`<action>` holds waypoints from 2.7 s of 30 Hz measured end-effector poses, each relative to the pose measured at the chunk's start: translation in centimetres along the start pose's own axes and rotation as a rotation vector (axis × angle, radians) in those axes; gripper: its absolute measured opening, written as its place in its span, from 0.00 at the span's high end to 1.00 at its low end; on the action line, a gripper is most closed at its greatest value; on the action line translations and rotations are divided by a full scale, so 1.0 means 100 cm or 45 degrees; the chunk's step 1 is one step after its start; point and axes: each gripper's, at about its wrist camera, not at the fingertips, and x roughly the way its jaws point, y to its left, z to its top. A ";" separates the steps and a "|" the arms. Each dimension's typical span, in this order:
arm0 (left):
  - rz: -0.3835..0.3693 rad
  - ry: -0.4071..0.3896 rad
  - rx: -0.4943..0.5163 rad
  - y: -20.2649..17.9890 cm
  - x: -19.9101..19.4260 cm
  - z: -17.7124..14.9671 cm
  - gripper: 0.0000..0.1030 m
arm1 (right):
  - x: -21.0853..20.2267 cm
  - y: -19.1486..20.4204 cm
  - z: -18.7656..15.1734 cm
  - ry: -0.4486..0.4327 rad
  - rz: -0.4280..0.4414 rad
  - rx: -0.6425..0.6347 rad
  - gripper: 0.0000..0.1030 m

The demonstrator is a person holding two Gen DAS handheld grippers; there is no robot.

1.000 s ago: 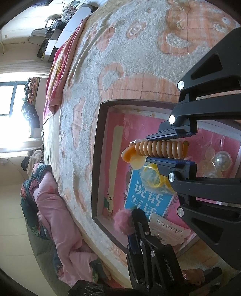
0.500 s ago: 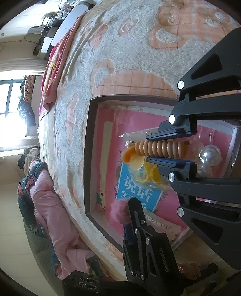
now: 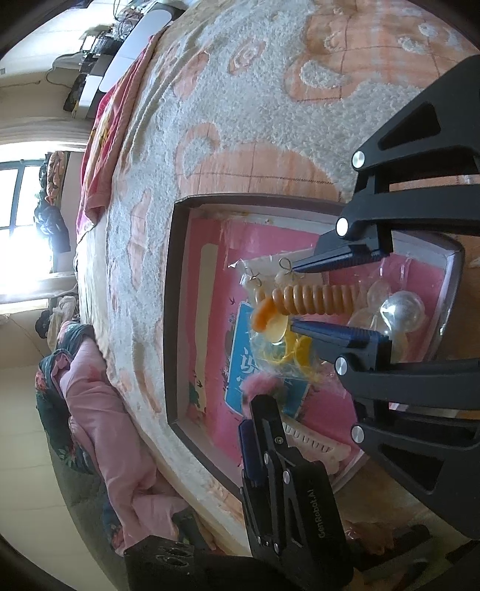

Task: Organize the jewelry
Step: 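Carry the pom-pom clip into the tray with the left gripper while the right carries the spiral tie, then release both items in the tray and withdraw both grippers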

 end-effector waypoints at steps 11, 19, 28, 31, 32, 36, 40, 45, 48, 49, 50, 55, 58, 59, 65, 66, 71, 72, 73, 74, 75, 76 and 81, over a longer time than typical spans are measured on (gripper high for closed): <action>0.024 -0.027 -0.059 0.004 -0.025 -0.007 0.45 | -0.024 0.000 -0.007 -0.052 -0.019 0.006 0.47; 0.037 -0.070 -0.054 0.000 -0.048 -0.013 0.30 | -0.047 -0.001 -0.009 -0.112 -0.031 0.038 0.24; 0.063 -0.153 -0.031 -0.009 -0.081 -0.019 0.12 | -0.073 0.001 -0.015 -0.163 -0.045 0.053 0.17; 0.066 -0.183 -0.031 -0.012 -0.092 -0.022 0.11 | -0.083 0.005 -0.017 -0.186 -0.056 0.041 0.15; 0.067 -0.191 -0.034 -0.012 -0.095 -0.023 0.11 | -0.086 0.006 -0.018 -0.191 -0.058 0.038 0.15; 0.078 -0.212 -0.034 -0.014 -0.106 -0.028 0.11 | -0.100 0.012 -0.020 -0.217 -0.061 0.028 0.14; 0.081 -0.221 -0.038 -0.013 -0.114 -0.034 0.11 | -0.109 0.019 -0.023 -0.235 -0.064 0.006 0.14; 0.094 -0.233 -0.048 -0.010 -0.124 -0.043 0.11 | -0.116 0.026 -0.028 -0.247 -0.049 0.006 0.14; 0.104 -0.239 -0.060 -0.006 -0.129 -0.050 0.11 | -0.119 0.033 -0.031 -0.250 -0.046 -0.011 0.14; 0.107 -0.239 -0.064 -0.004 -0.131 -0.052 0.11 | -0.120 0.035 -0.032 -0.251 -0.045 -0.018 0.14; 0.111 -0.240 -0.067 -0.003 -0.132 -0.053 0.11 | -0.121 0.038 -0.033 -0.253 -0.045 -0.026 0.14; 0.115 -0.247 -0.086 0.003 -0.141 -0.060 0.11 | -0.125 0.047 -0.035 -0.260 -0.043 -0.050 0.14; 0.118 -0.255 -0.090 0.004 -0.146 -0.063 0.11 | -0.127 0.054 -0.037 -0.268 -0.042 -0.075 0.14; 0.120 -0.258 -0.090 0.005 -0.147 -0.064 0.11 | -0.128 0.055 -0.038 -0.269 -0.043 -0.081 0.14; 0.131 -0.269 -0.096 0.010 -0.155 -0.070 0.11 | -0.130 0.069 -0.040 -0.270 -0.034 -0.122 0.14; 0.132 -0.270 -0.097 0.011 -0.156 -0.072 0.11 | -0.130 0.071 -0.040 -0.270 -0.031 -0.128 0.14; 0.144 -0.274 -0.103 0.016 -0.160 -0.077 0.11 | -0.131 0.083 -0.044 -0.264 -0.017 -0.158 0.14; 0.149 -0.274 -0.104 0.017 -0.161 -0.078 0.11 | -0.130 0.085 -0.044 -0.263 -0.014 -0.163 0.14; 0.152 -0.273 -0.106 0.019 -0.162 -0.080 0.11 | -0.130 0.086 -0.044 -0.262 -0.013 -0.166 0.14; 0.158 -0.272 -0.109 0.021 -0.162 -0.081 0.11 | -0.129 0.089 -0.045 -0.257 -0.008 -0.173 0.14; 0.162 -0.269 -0.111 0.022 -0.162 -0.083 0.11 | -0.128 0.091 -0.046 -0.254 -0.005 -0.177 0.14; 0.167 -0.267 -0.113 0.024 -0.162 -0.085 0.11 | -0.127 0.092 -0.046 -0.252 -0.003 -0.179 0.14; 0.204 -0.241 -0.109 0.032 -0.158 -0.095 0.11 | -0.117 0.097 -0.053 -0.218 0.012 -0.181 0.14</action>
